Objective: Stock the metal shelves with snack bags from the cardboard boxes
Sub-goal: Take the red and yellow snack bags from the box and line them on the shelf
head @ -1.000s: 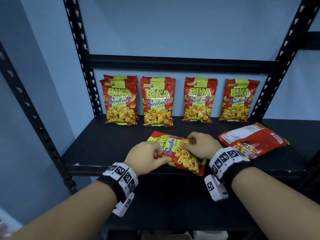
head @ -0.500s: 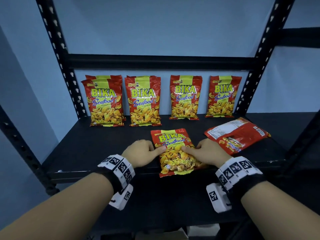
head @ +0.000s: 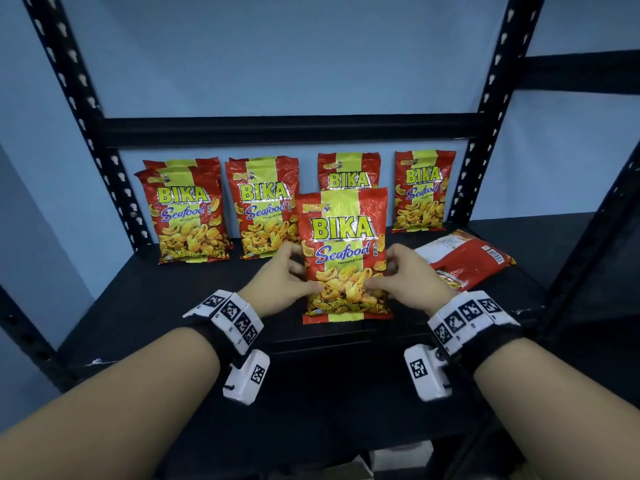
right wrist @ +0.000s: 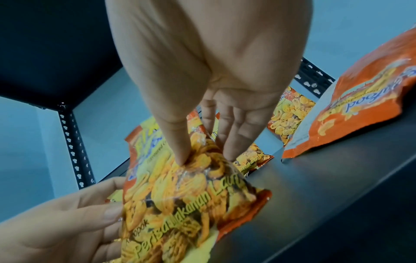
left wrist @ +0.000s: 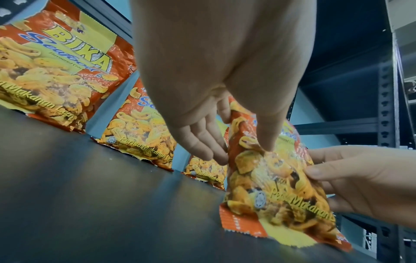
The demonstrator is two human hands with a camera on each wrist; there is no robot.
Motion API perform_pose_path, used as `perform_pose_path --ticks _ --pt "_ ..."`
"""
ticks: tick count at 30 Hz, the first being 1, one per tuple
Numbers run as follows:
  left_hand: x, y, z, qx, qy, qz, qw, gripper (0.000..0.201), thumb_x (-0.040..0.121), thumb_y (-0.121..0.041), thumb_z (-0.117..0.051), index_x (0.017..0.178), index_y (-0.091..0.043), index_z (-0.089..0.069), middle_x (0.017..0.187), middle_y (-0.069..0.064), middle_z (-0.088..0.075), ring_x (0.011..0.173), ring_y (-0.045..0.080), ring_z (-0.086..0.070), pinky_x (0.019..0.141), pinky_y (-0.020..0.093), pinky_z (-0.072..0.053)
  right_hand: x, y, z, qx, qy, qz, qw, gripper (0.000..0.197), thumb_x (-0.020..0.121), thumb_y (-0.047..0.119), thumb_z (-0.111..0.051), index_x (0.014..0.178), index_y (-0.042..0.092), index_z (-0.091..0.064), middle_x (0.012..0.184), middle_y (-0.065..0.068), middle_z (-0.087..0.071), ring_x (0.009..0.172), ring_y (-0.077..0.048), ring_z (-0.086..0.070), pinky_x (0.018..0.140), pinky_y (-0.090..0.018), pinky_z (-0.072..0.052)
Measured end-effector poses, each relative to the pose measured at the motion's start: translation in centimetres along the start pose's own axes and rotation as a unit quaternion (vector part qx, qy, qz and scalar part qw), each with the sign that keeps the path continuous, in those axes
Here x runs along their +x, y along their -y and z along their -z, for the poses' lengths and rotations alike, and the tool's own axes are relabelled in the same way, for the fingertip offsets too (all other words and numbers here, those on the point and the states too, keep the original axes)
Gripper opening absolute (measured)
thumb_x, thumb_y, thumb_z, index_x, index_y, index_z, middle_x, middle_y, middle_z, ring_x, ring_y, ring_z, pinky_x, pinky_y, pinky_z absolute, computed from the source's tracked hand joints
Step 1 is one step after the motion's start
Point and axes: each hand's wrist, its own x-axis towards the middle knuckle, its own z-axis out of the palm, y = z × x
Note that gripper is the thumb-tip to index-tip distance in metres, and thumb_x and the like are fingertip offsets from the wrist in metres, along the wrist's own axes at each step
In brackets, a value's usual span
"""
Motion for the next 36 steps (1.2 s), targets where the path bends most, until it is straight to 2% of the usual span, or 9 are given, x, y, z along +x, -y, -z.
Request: perform_pose_path --ticks 4,9,12,17,21,25,29,33,36 --pt "-0.5 -0.1 -0.5 -0.012 -0.002 -0.033 0.999 0.075 0.075 -0.02 -0.092 0.128 -0.024 -0.039 0.109 0.003 -0.068 0.079 0.008 -0.073 0.071 0.025 -0.059 -0.8 -0.6 0.0 0.01 -0.022 0.041 0.999 0.041 0.078 0.03 -0.089 0.099 0.025 -0.055 0.091 0.002 -0.064 0.076 -0.018 -0.064 0.068 -0.035 -0.054" --pt "-0.7 1.5 -1.6 0.029 0.03 -0.053 0.998 0.068 0.071 -0.027 -0.093 0.127 -0.036 -0.056 0.109 -0.009 -0.074 0.091 0.008 -0.072 0.088 0.039 -0.06 -2.3 -1.5 -0.4 0.055 -0.018 0.054 0.997 0.039 0.08 0.022 -0.088 0.107 0.022 -0.059 0.098 0.005 -0.072 0.086 -0.01 -0.07 0.077 -0.033 -0.059" --pt "-0.1 1.5 -1.9 0.028 0.032 -0.044 0.998 0.065 0.066 -0.034 -0.093 0.121 -0.04 -0.059 0.11 -0.011 -0.075 0.096 0.009 -0.072 0.091 0.042 -0.059 -2.3 -1.9 0.1 0.046 -0.012 0.048 0.998 0.046 0.075 0.033 -0.091 0.106 0.022 -0.058 0.098 0.0 -0.072 0.088 -0.017 -0.07 0.079 -0.039 -0.061" --pt "2.1 1.3 -1.8 0.024 0.02 -0.01 0.999 0.065 0.06 -0.04 -0.093 0.117 -0.032 -0.064 0.105 -0.003 -0.075 0.094 0.017 -0.073 0.089 0.046 -0.06 -2.6 -2.9 2.0 -0.037 -0.011 -0.001 0.999 0.047 0.075 0.041 -0.09 0.105 0.024 -0.059 0.097 0.002 -0.067 0.087 -0.013 -0.067 0.077 -0.033 -0.056" --pt "4.4 0.9 -2.1 0.017 0.017 0.019 1.0 0.051 0.075 -0.023 -0.091 0.117 -0.016 -0.062 0.107 0.011 -0.069 0.085 0.023 -0.072 0.074 0.036 -0.063 -3.6 -4.3 2.5 -0.084 0.007 -0.009 0.996 0.041 0.076 0.042 -0.089 0.102 0.026 -0.061 0.098 0.005 -0.067 0.089 -0.009 -0.065 0.082 -0.033 -0.057" --pt "7.2 0.5 -2.4 0.005 0.003 0.048 0.999 0.052 0.075 -0.02 -0.091 0.116 -0.012 -0.059 0.11 0.012 -0.069 0.098 0.029 -0.072 0.086 0.049 -0.062 -4.3 -5.0 2.2 -0.118 0.023 -0.008 0.993 0.035 0.08 0.04 -0.086 0.103 0.027 -0.064 0.1 0.011 -0.066 0.095 -0.006 -0.064 0.087 -0.03 -0.057" --pt "10.4 -0.1 -2.8 0.024 -0.022 0.072 0.997 0.053 0.074 -0.024 -0.092 0.109 -0.013 -0.054 0.101 0.003 -0.067 0.099 0.026 -0.069 0.093 0.048 -0.059 -4.7 -5.1 1.9 -0.145 0.024 -0.008 0.989 0.028 0.084 0.036 -0.084 0.104 0.029 -0.066 0.101 0.016 -0.065 0.097 -0.004 -0.062 0.083 -0.02 -0.05" --pt "13.5 -0.1 -3.0 0.042 -0.047 0.088 0.994 0.057 0.072 -0.023 -0.093 0.117 -0.007 -0.063 0.106 0.007 -0.072 0.098 0.027 -0.07 0.093 0.048 -0.059 -5.0 -5.3 1.9 -0.162 0.029 -0.014 0.986 0.033 0.085 0.036 -0.083 0.113 0.027 -0.068 0.107 0.014 -0.063 0.102 -0.006 -0.06 0.086 -0.022 -0.048" --pt "15.3 -0.1 -3.0 0.064 -0.061 0.088 0.992 0.039 0.073 -0.022 -0.093 0.095 -0.016 -0.061 0.097 0.005 -0.071 0.095 0.028 -0.07 0.091 0.048 -0.059 -5.3 -5.4 1.9 -0.168 0.031 -0.021 0.985 0.031 0.085 0.035 -0.082 0.112 0.029 -0.068 0.111 0.013 -0.061 0.105 -0.008 -0.059 0.089 -0.027 -0.051"
